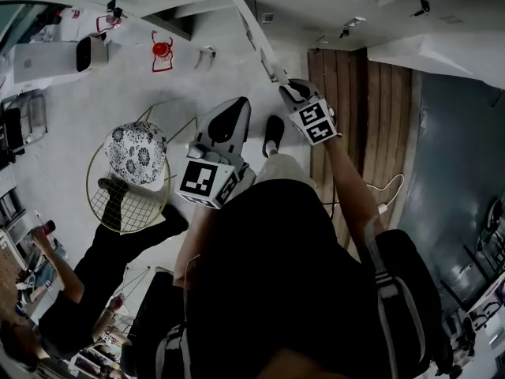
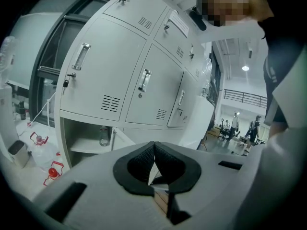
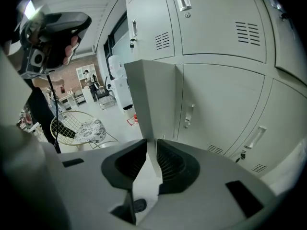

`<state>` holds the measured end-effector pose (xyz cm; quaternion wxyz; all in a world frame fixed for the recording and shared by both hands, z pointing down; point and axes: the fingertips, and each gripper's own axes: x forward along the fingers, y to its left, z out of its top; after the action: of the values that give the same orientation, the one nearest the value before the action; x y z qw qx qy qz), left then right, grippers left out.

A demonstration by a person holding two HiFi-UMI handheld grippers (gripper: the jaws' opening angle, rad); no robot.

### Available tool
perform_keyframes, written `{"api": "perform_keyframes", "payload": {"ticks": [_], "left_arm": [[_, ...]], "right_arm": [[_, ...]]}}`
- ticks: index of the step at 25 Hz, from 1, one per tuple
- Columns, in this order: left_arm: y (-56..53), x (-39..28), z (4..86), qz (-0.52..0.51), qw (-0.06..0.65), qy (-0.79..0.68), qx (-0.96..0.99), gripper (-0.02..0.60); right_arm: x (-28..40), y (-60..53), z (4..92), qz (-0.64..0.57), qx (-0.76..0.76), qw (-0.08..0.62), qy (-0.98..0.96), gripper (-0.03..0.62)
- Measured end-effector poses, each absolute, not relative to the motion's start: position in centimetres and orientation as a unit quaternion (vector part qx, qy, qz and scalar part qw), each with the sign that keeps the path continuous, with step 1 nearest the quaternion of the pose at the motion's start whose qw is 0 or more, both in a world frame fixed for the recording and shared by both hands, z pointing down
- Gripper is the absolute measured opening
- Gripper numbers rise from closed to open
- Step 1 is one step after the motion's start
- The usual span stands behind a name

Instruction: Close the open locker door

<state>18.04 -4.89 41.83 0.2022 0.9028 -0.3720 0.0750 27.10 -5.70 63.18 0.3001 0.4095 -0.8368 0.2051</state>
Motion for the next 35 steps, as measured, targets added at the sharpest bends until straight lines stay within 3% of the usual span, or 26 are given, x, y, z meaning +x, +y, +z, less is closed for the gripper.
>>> {"api": "perform_keyframes", "payload": {"ticks": [10, 35], "left_arm": [[-4.9, 13.2, 41.1, 0.06, 0.192, -0.387, 0.9, 0.018], [-6.4, -5.9, 40.5, 0.039, 0.197, -0.453, 0.869, 0.018]], "right_arm": [[21.9, -5.0, 62.8, 0.209, 0.395, 0.312, -0.838, 0.06], [7.0, -9.9, 63.3, 0.243, 0.46, 0.294, -0.802, 0.069]]}}
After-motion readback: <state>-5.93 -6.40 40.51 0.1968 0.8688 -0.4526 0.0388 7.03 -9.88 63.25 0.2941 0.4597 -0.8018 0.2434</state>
